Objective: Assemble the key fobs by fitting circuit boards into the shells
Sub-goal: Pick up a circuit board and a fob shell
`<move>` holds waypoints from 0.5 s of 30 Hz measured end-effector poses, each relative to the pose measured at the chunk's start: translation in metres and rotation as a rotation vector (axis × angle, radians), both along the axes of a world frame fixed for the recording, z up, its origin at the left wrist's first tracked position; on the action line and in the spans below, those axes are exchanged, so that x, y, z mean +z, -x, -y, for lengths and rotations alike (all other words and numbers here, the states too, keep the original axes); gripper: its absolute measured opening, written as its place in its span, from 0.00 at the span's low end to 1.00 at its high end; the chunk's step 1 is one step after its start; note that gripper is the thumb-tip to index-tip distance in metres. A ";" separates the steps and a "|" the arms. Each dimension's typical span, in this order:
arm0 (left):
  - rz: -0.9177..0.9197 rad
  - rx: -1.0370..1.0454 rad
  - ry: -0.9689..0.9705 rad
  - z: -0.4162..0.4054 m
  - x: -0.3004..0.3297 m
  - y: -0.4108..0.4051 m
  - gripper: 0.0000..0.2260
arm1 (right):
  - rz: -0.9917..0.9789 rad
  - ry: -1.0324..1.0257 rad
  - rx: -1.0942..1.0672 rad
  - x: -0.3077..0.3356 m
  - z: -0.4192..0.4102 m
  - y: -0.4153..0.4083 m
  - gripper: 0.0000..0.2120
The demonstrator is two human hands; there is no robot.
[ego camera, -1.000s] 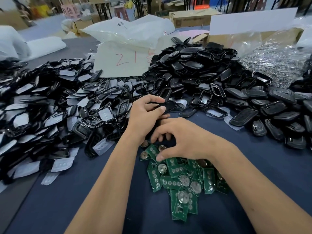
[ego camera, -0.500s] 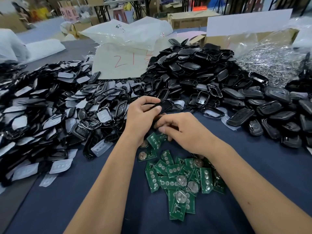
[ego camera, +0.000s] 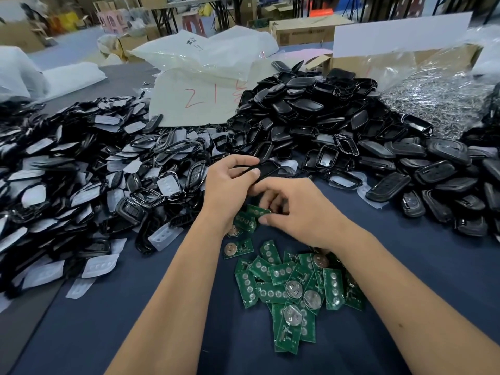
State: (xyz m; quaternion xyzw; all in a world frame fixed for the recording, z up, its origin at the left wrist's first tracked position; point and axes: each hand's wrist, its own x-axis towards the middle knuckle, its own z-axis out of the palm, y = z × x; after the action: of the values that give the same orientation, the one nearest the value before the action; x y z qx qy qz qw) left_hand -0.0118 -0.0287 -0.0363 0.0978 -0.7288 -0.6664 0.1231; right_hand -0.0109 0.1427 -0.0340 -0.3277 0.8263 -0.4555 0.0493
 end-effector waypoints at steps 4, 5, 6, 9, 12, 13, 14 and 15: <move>0.000 -0.025 -0.034 -0.001 0.001 0.000 0.08 | 0.023 0.247 -0.166 0.001 -0.005 0.006 0.13; 0.002 -0.040 -0.079 -0.002 0.002 0.000 0.08 | 0.046 0.329 -0.200 0.002 -0.006 0.009 0.14; 0.005 -0.053 -0.115 -0.002 0.002 0.000 0.08 | 0.068 0.401 -0.232 0.002 -0.007 0.011 0.15; 0.015 -0.098 -0.155 -0.003 0.005 -0.002 0.11 | 0.154 0.566 -0.302 0.001 -0.010 0.014 0.16; 0.018 -0.153 -0.167 -0.008 0.006 -0.003 0.15 | 0.210 0.639 -0.341 -0.001 -0.012 0.018 0.14; 0.022 -0.161 -0.177 -0.009 0.007 -0.003 0.15 | 0.219 0.653 -0.362 -0.002 -0.013 0.019 0.14; 0.027 -0.167 -0.192 -0.011 0.007 -0.003 0.15 | 0.224 0.666 -0.387 -0.003 -0.014 0.021 0.14; 0.035 -0.171 -0.206 -0.012 0.007 -0.003 0.16 | 0.217 0.664 -0.416 -0.005 -0.016 0.023 0.14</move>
State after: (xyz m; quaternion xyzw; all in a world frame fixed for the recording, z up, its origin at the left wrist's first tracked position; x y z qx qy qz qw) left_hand -0.0091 -0.0170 -0.0292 0.0589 -0.6641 -0.7441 0.0425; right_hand -0.0337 0.1583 -0.0389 -0.1016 0.6729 -0.7298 -0.0656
